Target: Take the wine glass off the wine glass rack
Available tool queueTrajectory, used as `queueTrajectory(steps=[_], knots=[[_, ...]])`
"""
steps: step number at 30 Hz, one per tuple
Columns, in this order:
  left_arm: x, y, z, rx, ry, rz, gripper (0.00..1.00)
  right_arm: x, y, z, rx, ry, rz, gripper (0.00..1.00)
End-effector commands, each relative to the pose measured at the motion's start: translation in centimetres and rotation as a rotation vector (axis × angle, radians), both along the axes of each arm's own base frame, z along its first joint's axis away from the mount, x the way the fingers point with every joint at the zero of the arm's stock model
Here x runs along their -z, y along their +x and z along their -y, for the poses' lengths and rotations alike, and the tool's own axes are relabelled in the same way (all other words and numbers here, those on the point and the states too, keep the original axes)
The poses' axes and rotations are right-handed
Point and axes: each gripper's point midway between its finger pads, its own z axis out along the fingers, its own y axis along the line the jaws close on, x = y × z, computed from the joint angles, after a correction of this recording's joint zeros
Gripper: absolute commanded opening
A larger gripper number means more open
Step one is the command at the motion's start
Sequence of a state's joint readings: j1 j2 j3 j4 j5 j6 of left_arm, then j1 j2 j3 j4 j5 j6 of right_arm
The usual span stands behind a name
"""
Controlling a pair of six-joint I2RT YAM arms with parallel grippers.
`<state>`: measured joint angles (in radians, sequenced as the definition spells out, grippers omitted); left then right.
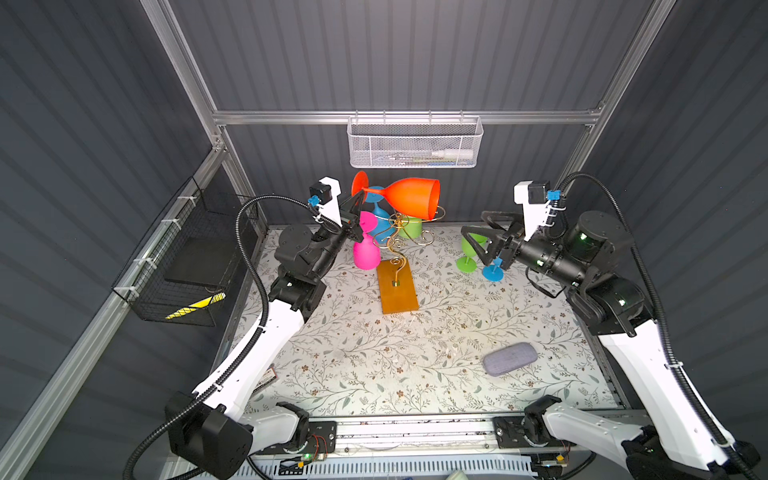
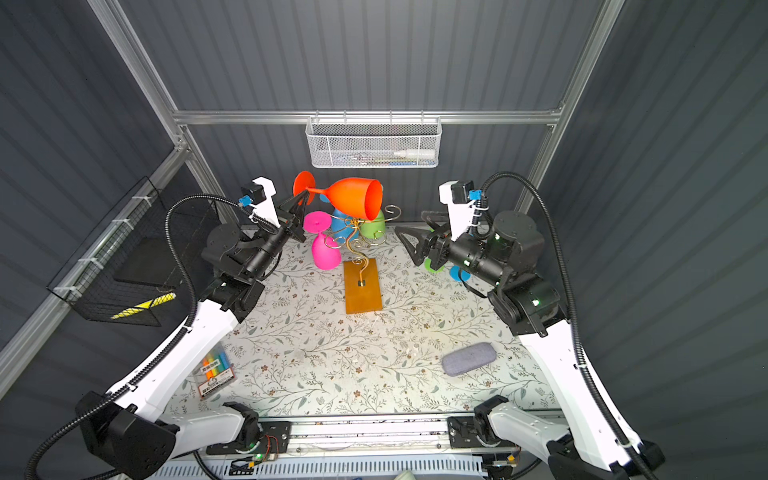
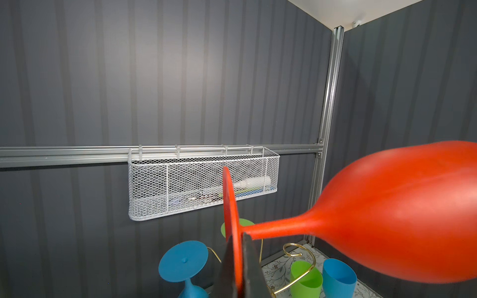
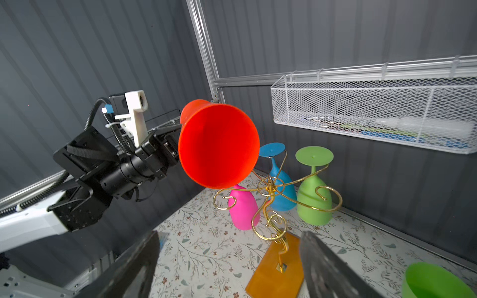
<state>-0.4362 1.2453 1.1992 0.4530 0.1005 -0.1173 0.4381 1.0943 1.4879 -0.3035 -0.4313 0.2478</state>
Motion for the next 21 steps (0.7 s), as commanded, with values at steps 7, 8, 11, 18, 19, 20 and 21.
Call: queueTrajectory(steps=[7, 8, 11, 18, 19, 20, 21], knots=[[-0.3, -1.1, 0.5, 0.062, -0.004, 0.009, 0.0, 0.0, 4.4, -1.7, 0.015, 0.073, -0.107, 0.71], [-0.4, -1.2, 0.6, 0.066, -0.004, 0.008, 0.0, 0.0, 4.7, -1.8, 0.016, 0.074, -0.112, 0.7], [-0.4, -1.3, 0.9, 0.087, 0.0, 0.009, 0.0, 0.1, 5.8, -2.5, 0.006, 0.078, -0.129, 0.68], [-0.2, -1.3, 1.4, 0.114, 0.002, 0.003, 0.0, 0.2, 7.4, -3.9, -0.034, 0.101, -0.155, 0.58], [-0.2, -1.3, 1.4, 0.12, 0.003, 0.001, 0.0, 0.2, 7.6, -4.1, -0.042, 0.103, -0.158, 0.56], [-0.2, -1.4, 1.5, 0.126, 0.003, 0.001, 0.0, 0.3, 7.7, -4.3, -0.048, 0.105, -0.162, 0.54], [-0.3, -1.4, 1.6, 0.131, 0.0, 0.001, 0.0, 0.3, 7.8, -4.5, -0.055, 0.108, -0.166, 0.52]])
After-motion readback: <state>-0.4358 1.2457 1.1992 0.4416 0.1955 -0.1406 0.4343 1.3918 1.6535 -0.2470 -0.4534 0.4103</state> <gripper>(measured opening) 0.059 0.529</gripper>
